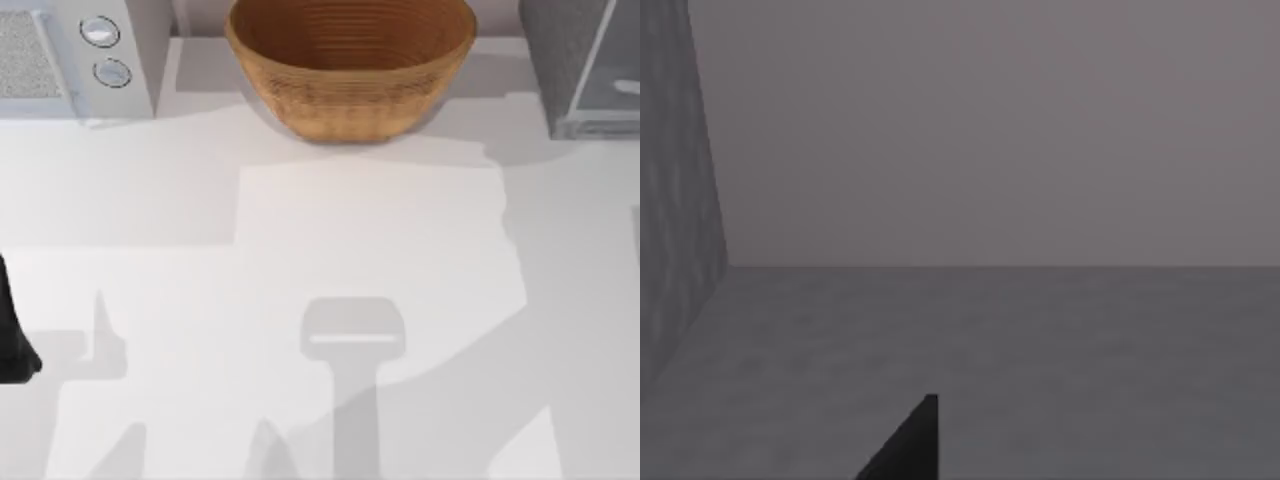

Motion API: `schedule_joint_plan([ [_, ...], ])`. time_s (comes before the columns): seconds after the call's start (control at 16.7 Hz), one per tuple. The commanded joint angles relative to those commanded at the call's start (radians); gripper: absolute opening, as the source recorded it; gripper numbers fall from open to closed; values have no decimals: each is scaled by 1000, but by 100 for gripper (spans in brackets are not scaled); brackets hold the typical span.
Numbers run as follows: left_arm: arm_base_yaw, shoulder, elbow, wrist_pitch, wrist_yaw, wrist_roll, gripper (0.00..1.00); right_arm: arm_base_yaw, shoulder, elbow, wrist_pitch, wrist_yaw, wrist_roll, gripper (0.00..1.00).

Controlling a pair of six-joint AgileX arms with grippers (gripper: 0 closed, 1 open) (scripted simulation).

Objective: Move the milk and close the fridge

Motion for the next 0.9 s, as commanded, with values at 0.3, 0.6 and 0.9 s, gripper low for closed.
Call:
schedule_joint_plan([
  [0.3, 0, 0, 0, 0, 0, 0, 100, 0, 0, 0, 0, 0, 0, 100],
  [0.6, 0, 0, 0, 0, 0, 0, 100, 4, -10, -2, -1, 0, 0, 100],
  [0.9, 0, 0, 0, 0, 0, 0, 100, 31, -217, -60, -36, 4, -8, 100],
])
